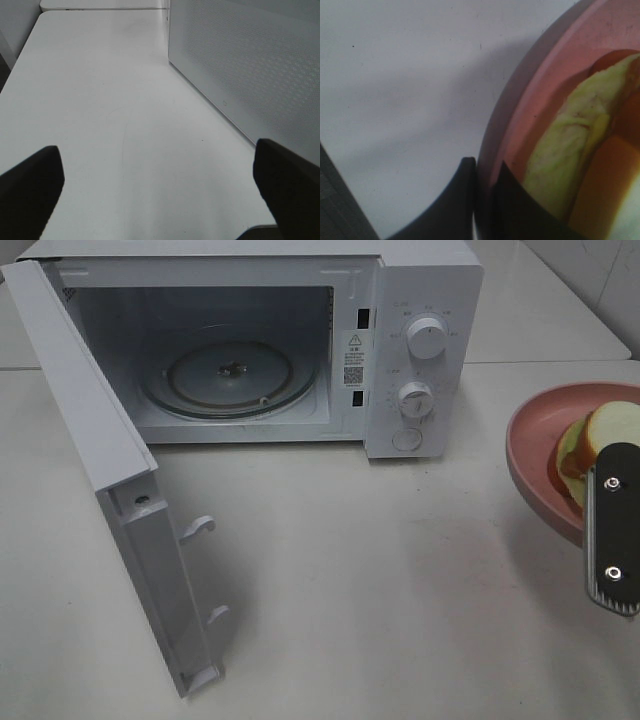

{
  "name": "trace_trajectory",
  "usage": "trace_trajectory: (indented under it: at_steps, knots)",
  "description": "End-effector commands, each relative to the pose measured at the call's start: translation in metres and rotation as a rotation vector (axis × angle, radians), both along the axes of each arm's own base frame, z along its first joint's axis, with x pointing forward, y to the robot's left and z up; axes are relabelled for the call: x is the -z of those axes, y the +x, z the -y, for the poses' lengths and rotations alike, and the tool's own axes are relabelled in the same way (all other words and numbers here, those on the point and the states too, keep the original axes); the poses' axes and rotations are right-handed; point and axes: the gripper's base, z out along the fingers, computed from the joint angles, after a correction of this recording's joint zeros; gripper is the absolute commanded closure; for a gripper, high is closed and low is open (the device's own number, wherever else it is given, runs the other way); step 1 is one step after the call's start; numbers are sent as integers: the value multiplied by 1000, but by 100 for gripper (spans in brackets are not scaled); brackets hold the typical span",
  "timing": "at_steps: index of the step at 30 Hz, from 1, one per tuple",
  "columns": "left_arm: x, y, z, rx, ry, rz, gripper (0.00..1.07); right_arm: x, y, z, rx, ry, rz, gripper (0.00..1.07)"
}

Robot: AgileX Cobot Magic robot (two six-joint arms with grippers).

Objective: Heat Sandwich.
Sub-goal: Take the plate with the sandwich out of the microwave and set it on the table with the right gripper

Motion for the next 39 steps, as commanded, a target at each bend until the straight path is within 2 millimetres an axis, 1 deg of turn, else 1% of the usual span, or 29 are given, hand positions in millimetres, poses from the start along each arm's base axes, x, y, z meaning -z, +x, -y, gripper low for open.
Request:
trace_trajectory:
  at_steps: [1, 4, 5, 8, 14, 17, 20, 21, 24, 27, 29, 33, 39]
  knots:
    - [-1, -2, 1, 6, -5, 26, 9, -3, -1, 5, 89, -12, 25, 107]
    - [-1, -2, 1, 6, -5, 26, 9, -5, 1, 10, 224, 4, 73, 107]
    - [-1, -2, 1, 6, -5, 26, 9, -5, 1, 10, 224, 4, 73, 107]
    - [-1, -2, 1, 6, -5, 26, 9, -5, 1, 11, 304, 29, 86, 107]
    - [-1, -2, 1, 6, -5, 26, 9, 0, 2, 11, 370, 1, 60, 107]
    - [-1, -2, 1, 6, -5, 26, 9, -2, 9, 6, 449, 32, 75, 107]
    - [-1, -2, 1, 6, -5, 26, 9, -2, 13, 3, 491, 35, 77, 107]
    - [-1, -2, 1, 6, -5, 26, 9, -2, 18, -1, 526, 30, 74, 107]
    - [-1, -2, 1, 6, -5, 26, 9, -1, 22, -4, 553, 26, 71, 107]
    - [-1, -2, 1, 6, -5, 26, 9, 3, 33, -12, 608, 24, 69, 107]
    - [-1, -2, 1, 6, -5, 26, 9, 4, 35, -14, 621, 25, 68, 107]
    - [-1, -2, 1, 6, -5, 26, 9, 12, 44, -21, 669, 5, 54, 107]
    - [-1, -2, 1, 6, -5, 26, 9, 18, 56, -28, 721, 0, 71, 107]
